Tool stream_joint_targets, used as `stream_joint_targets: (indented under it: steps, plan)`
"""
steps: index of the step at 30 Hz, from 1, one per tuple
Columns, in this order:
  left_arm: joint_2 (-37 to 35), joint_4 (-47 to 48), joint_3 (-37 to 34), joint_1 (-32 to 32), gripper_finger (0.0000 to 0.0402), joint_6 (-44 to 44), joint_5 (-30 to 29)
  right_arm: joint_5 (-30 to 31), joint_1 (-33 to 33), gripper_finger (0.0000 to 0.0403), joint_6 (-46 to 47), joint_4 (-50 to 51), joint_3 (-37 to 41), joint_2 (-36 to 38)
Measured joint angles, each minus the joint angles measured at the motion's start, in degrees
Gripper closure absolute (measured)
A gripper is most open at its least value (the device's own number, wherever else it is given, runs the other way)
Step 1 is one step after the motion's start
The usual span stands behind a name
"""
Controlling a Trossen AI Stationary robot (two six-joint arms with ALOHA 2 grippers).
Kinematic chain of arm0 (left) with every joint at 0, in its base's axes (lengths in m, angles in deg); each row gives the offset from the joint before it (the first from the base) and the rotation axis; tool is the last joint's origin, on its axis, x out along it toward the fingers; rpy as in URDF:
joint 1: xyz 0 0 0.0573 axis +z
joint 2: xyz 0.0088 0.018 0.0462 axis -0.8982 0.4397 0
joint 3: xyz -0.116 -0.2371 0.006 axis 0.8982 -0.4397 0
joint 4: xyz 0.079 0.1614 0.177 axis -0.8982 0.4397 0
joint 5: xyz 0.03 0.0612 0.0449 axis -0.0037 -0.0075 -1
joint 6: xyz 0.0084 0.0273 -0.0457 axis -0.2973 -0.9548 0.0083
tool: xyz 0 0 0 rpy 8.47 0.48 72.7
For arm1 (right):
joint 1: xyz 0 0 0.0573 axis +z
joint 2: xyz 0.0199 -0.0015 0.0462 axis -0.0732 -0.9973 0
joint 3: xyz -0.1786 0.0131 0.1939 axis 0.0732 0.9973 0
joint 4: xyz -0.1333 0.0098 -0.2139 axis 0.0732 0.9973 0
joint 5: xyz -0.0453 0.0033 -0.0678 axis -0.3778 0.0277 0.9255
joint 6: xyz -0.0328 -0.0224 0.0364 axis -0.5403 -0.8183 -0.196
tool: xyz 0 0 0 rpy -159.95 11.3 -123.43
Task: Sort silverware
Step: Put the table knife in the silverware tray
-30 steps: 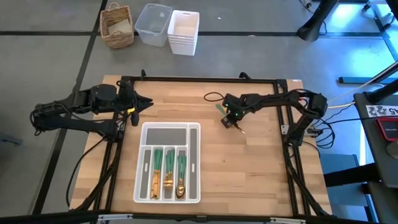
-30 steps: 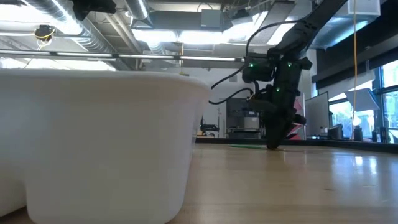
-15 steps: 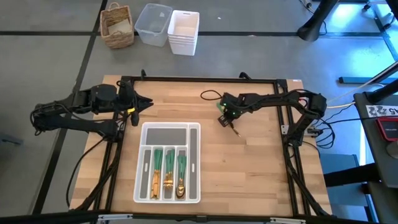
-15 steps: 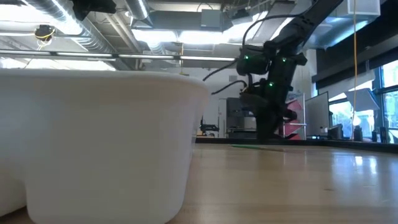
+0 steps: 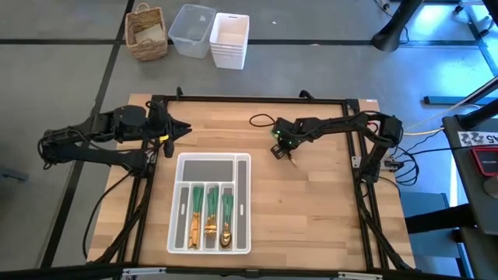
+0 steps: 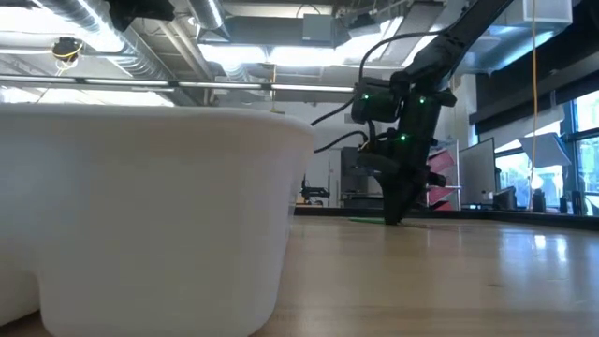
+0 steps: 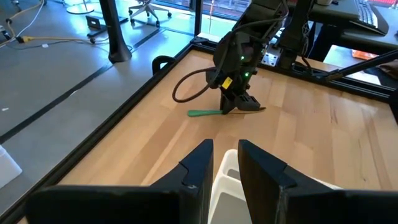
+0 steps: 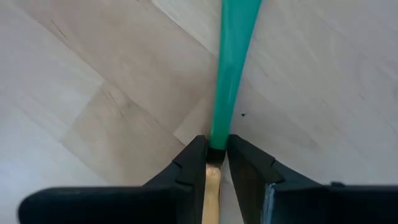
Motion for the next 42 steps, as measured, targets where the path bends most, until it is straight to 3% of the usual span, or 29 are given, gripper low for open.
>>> stream_joint_targets:
  steps: [9, 16, 20, 29, 37, 42]
  plan:
    - [0.00, 1.15, 0.00, 0.00, 0.0334, 0.00, 0.00, -1.04, 0.02, 0.0336, 0.13, 0.35, 0.02, -0.71]
    - [0.27, 1.13, 0.00, 0.00, 0.0334, 0.00, 0.00, -4.32, 1.01, 0.0386, -0.09, 0.22, 0.03, -0.84]
    - [0.46, 1.04, 0.00, 0.00, 0.0334, 0.00, 0.00, -8.84, 3.32, 0.0400, -0.23, -0.71, 0.11, -0.97]
    - [1.52, 0.09, 0.02, 0.00, 0.0334, 2.15, -0.02, -11.71, 8.55, 0.0401, 1.57, -5.44, 0.17, -1.05]
    - [9.06, -10.33, 0.04, 0.00, 0.0334, 2.84, 0.01, -11.76, 12.12, 0.0399, 3.52, -8.13, 0.24, -1.07]
    - [15.94, -16.79, 0.02, 0.00, 0.0334, 2.84, 0.07, -13.23, 11.96, 0.0377, 7.04, -8.71, -0.17, -1.14]
